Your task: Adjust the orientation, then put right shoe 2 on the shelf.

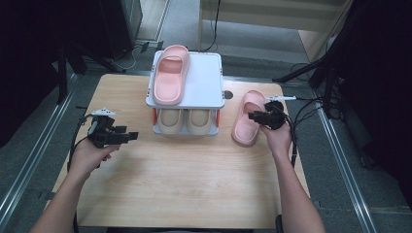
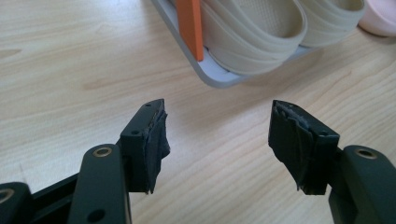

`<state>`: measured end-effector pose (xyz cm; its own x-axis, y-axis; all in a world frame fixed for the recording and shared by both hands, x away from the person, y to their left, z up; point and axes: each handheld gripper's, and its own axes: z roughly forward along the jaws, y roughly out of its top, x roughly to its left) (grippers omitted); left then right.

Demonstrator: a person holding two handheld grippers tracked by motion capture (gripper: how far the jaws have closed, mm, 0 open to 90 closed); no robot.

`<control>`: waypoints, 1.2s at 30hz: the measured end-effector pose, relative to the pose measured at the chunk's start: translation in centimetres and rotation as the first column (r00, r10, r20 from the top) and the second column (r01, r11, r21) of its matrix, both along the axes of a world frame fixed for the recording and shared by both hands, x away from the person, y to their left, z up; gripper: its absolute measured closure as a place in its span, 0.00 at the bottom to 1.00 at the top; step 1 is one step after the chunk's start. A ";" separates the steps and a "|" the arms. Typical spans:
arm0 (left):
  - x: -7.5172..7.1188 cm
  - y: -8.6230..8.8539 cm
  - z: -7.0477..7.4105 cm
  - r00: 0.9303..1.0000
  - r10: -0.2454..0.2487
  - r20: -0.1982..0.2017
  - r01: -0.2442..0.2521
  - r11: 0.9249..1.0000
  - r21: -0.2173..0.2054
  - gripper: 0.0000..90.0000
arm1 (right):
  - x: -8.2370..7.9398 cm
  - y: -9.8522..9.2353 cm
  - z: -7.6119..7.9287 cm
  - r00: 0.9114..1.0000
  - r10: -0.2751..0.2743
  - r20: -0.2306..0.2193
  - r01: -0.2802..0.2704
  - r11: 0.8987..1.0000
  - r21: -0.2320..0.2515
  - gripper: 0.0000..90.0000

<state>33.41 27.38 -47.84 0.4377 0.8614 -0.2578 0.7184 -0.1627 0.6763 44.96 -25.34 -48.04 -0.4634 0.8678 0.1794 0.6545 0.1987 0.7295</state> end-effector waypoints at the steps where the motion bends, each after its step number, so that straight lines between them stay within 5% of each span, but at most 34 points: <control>1: 0.2 0.0 0.0 1.000 0.004 0.001 -0.004 1.000 -0.005 0.42 | -0.2 -0.1 0.1 1.000 -0.003 0.005 0.003 1.000 -0.002 0.72; 16: 1.9 -0.8 -0.1 1.000 -0.013 0.026 0.013 1.000 -0.008 0.44 | -1.9 -3.4 -0.7 0.998 -0.070 0.003 0.070 0.998 0.005 0.69; 36: 0.3 -0.7 -0.4 0.999 -0.024 0.026 0.023 1.000 0.006 0.43 | 0.5 -3.8 -2.7 0.985 -0.167 -0.038 0.168 0.986 0.016 0.51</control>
